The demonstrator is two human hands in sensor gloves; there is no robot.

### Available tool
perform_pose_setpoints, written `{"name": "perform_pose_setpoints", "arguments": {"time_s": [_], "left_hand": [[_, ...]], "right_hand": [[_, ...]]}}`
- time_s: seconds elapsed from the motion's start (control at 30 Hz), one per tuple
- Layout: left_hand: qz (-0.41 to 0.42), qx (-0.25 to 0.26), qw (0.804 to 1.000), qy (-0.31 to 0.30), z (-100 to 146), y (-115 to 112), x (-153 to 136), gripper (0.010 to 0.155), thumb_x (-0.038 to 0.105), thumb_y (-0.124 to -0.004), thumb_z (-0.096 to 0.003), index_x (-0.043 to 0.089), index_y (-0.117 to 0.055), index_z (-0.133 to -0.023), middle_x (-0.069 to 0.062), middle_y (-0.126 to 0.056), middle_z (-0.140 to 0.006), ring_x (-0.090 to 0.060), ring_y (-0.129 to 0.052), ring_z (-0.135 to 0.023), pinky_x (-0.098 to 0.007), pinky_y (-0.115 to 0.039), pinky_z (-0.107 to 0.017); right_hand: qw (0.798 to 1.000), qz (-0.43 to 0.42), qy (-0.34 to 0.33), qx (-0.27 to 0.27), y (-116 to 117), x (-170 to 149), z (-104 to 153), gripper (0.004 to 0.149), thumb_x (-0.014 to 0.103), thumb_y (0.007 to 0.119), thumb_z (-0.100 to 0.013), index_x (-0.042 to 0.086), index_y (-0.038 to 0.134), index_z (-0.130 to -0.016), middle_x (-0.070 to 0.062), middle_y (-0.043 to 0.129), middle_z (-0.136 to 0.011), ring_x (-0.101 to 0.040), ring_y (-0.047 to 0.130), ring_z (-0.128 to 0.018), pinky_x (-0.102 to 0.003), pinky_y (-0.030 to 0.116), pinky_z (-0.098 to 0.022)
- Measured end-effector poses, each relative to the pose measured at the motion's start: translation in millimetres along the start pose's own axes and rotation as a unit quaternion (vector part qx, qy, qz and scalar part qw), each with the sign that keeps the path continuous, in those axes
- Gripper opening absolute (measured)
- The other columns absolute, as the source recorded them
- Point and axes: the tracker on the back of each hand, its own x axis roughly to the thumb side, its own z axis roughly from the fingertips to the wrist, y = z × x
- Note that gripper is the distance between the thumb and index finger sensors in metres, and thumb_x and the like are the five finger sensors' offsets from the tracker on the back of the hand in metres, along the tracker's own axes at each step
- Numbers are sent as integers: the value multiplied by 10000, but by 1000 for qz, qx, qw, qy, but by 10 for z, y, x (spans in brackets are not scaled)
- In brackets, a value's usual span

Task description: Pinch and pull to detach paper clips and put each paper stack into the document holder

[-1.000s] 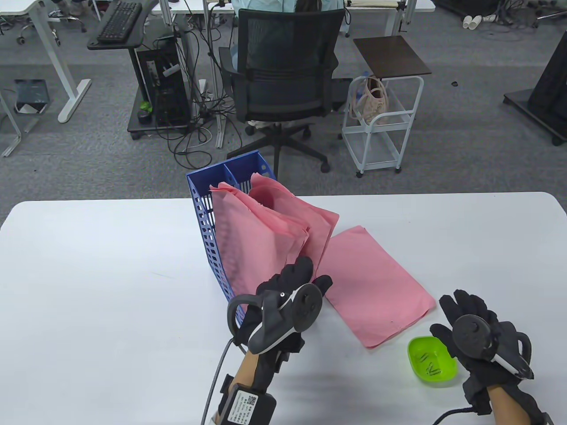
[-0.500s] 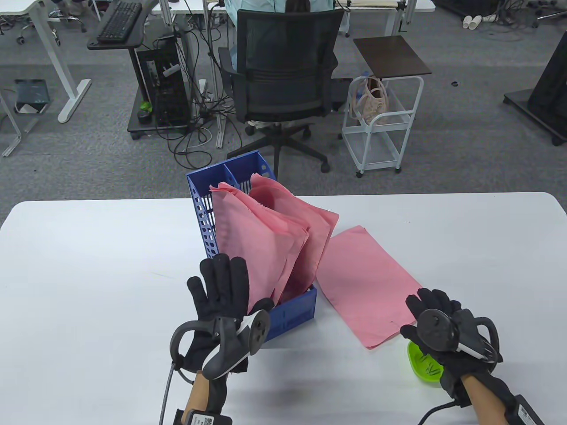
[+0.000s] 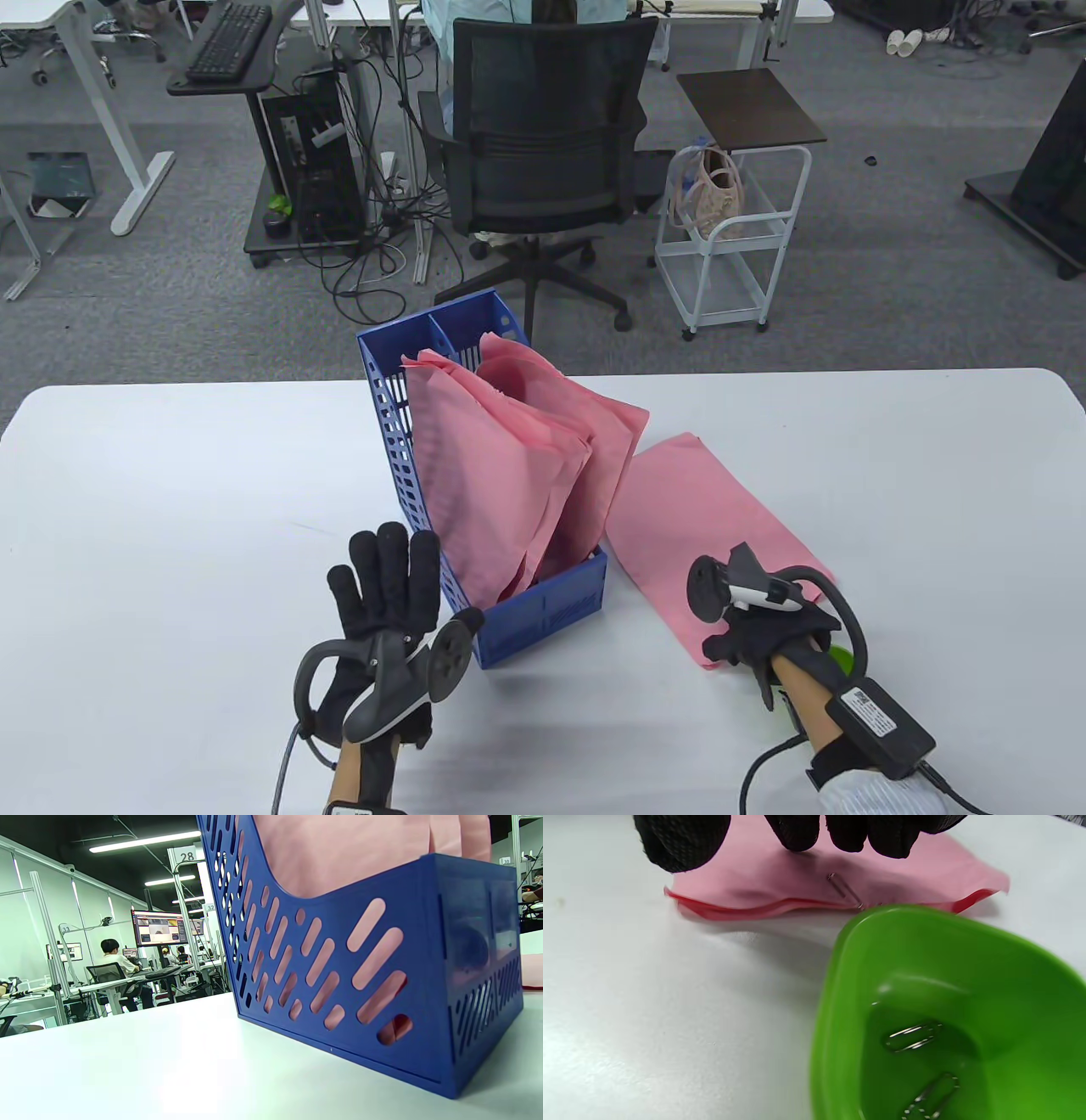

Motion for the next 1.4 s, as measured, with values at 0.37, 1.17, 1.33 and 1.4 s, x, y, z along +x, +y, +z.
{"name": "perform_pose_setpoints", "arguments": {"time_s": [0.37, 1.17, 1.33, 1.4], "left_hand": [[20, 15, 1000, 3, 33, 14, -40, 907, 616, -297, -518, 43, -10, -1159, -298, -44, -1190, -594, -94, -1065, -719, -224, -746], [1, 21, 1000, -17, 45, 47, 73, 913, 621, -302, -516, 44, -8, -1159, -295, -40, -1191, -592, -96, -1067, -716, -232, -753], [4, 20, 1000, -18, 31, 39, 83, 911, 620, -303, -516, 46, -11, -1160, -290, -42, -1192, -589, -97, -1070, -716, -236, -754], [-2, 17, 1000, -17, 27, 27, 88, 910, 619, -303, -516, 45, -14, -1161, -291, -46, -1192, -589, -101, -1070, -716, -241, -754]], "right_hand": [[1000, 3, 12, -11, 35, 161, -153, 888, 512, 656, -529, 97, 200, -1168, -325, 245, -1198, -524, 448, -1084, -618, 388, -802], [997, -6, 27, -70, 6, 366, -142, 747, 482, 640, -555, 117, 338, -1132, -295, 442, -1137, -499, 610, -988, -636, 499, -757], [997, 12, 29, -73, -46, 393, -162, 693, 453, 663, -553, 152, 385, -1113, -261, 515, -1113, -447, 696, -946, -588, 576, -740], [996, 24, 32, -74, -75, 410, -179, 656, 427, 669, -560, 169, 403, -1101, -244, 546, -1096, -419, 729, -928, -568, 601, -733]]}}
